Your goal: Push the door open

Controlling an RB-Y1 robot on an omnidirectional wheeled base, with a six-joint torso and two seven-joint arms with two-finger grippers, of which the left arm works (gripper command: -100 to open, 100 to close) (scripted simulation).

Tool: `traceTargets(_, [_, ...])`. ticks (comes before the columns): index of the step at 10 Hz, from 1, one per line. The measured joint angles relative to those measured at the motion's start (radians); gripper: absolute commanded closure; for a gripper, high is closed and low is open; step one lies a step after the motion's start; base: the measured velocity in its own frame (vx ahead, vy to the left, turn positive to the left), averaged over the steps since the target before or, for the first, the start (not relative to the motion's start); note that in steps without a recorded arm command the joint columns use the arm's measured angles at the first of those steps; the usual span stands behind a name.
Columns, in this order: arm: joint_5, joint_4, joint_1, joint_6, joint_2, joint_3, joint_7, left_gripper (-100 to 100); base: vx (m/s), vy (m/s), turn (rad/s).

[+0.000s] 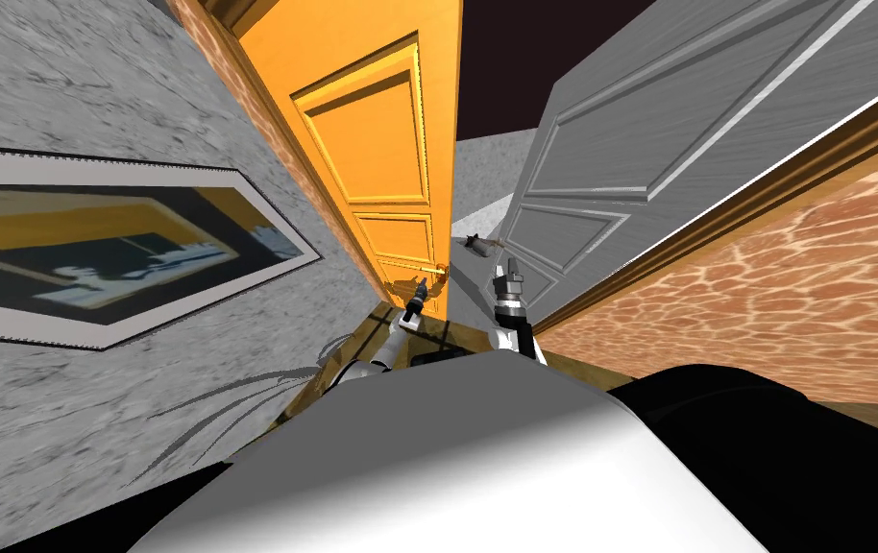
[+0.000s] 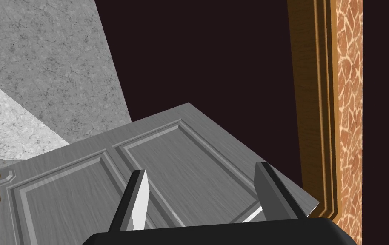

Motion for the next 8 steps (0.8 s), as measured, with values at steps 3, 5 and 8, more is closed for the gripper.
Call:
traceTargets(3, [-0.002,0.018,-0.015,0.008,0.009,-0.005,0.005,-100,0.087,-0.018,-0.023])
traceTargets(5, [0.000,0.034,-0.018,-0.002,0.033,0.004,-0.003,-100,0.200,-0.088,-0.018])
traceTargets(8, [0.002,0.033,-0.011,-0.006,0.044,0.009,-0.007,-100,0.192,-0.083,-0.027])
